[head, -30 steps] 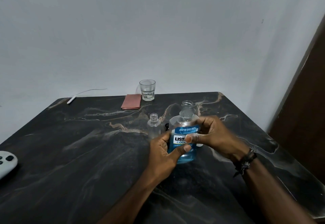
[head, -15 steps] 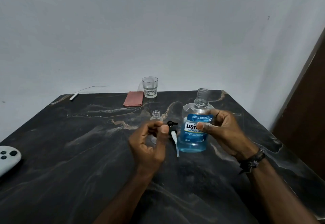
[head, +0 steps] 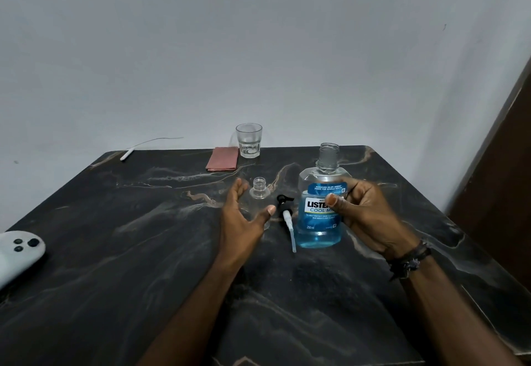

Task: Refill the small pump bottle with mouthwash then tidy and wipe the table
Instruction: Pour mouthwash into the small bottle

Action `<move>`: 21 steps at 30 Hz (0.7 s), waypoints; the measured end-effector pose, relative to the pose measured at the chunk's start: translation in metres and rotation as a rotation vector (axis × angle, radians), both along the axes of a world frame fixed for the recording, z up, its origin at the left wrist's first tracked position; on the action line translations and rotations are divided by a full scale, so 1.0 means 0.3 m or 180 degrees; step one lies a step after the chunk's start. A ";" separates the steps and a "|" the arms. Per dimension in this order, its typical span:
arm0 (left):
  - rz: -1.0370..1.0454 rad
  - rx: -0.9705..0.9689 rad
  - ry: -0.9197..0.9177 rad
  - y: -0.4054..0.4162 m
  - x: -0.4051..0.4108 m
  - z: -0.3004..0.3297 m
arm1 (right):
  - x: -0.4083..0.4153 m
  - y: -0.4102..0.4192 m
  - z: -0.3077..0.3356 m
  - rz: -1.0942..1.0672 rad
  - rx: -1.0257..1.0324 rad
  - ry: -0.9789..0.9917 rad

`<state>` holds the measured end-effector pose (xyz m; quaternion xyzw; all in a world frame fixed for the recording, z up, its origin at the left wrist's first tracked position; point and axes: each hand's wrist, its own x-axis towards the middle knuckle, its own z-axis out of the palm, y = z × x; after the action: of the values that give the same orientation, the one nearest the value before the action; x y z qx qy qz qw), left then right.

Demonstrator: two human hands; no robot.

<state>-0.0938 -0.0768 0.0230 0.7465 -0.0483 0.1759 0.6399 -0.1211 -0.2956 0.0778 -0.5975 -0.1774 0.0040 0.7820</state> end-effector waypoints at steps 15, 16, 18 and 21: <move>-0.0521 -0.0617 -0.0242 -0.001 -0.003 0.011 | 0.014 -0.038 0.009 -0.0018 -0.0163 -0.0060; -0.0594 -0.0677 -0.0285 -0.004 -0.011 0.016 | 0.016 -0.043 0.013 -0.0025 -0.0227 -0.0103; -0.0782 -0.0739 -0.0349 -0.009 -0.028 0.022 | 0.022 -0.056 0.023 -0.0063 -0.0384 -0.0211; -0.1060 -0.0723 -0.0365 -0.020 -0.046 0.027 | 0.033 -0.076 0.035 -0.0153 -0.0664 -0.0375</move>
<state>-0.1076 -0.0827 0.0312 0.6400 -0.1873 0.1142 0.7363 -0.1111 -0.3184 0.0881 -0.6789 -0.2074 -0.0314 0.7036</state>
